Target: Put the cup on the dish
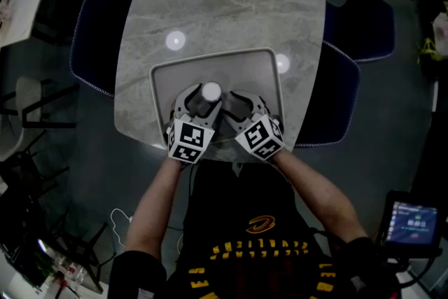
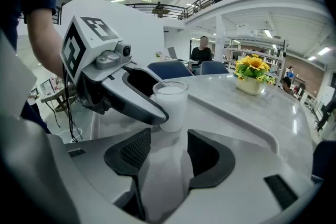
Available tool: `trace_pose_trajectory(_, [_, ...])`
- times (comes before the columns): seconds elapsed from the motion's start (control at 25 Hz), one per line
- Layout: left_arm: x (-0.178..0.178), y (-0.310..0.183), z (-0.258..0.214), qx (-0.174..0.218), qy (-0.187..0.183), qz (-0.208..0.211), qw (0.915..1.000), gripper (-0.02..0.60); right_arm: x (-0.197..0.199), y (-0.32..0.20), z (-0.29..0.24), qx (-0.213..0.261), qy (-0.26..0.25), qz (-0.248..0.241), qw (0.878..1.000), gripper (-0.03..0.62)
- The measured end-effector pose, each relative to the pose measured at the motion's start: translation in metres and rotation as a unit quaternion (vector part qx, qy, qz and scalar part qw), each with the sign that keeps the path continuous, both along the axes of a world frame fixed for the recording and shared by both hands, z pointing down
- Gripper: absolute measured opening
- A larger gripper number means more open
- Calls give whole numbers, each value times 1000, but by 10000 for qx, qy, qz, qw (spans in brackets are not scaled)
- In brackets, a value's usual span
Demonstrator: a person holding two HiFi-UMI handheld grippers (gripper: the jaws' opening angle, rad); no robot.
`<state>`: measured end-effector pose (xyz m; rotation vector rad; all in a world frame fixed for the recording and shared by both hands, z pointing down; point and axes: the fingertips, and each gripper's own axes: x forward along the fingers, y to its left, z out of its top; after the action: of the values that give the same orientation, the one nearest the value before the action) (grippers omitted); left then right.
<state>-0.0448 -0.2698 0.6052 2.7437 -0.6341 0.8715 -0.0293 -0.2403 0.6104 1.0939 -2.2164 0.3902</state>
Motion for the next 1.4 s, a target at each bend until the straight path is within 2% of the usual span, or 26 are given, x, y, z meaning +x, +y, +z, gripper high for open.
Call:
trace_pose_trajectory(0.36, [-17, 12, -3, -252, -39, -295, 9992, 264, 10, 2, -4, -116, -424, 392, 9983, 224])
trace_pose_trajectory(0.64, [-29, 26, -16, -484, 292, -550, 9969, 262, 14, 1, -17, -109, -790, 544, 9953, 224])
trace_pose_trajectory(0.72, [-30, 31, -22, -580, 436, -618, 9954, 185, 16, 1, -22, -111, -903, 588, 9941, 224])
trace_pose_trajectory(0.84, [-35, 41, -33, -653, 610, -726, 9933, 141, 17, 4, -33, -75, -1054, 680, 9921, 222])
trace_pose_trajectory(0.88, [-37, 45, -37, -668, 650, -779, 9926, 119, 18, 5, -38, -43, -1104, 715, 9913, 138])
trace_pose_trajectory(0.92, [-40, 47, -40, -690, 687, -845, 9917, 102, 19, 7, -42, -16, -1170, 748, 9903, 82])
trace_pose_trajectory(1.0, [-42, 49, -50, -758, 790, -1030, 9886, 59, 20, 10, -49, 4, -1354, 788, 9876, 22])
trace_pose_trajectory(1.12, [-45, 48, -72, -955, 1098, -1405, 9793, 2, 19, 15, -65, 5, -1636, 776, 9835, 6])
trace_pose_trajectory(1.24, [-42, 53, -92, -1041, 1432, -1610, 9710, 2, 15, 21, -85, 46, -1893, 720, 9793, 6])
trace_pose_trajectory(1.4, [-28, 63, -121, -874, 1650, -1590, 9695, 2, 14, 28, -109, 191, -2095, 699, 9751, 6])
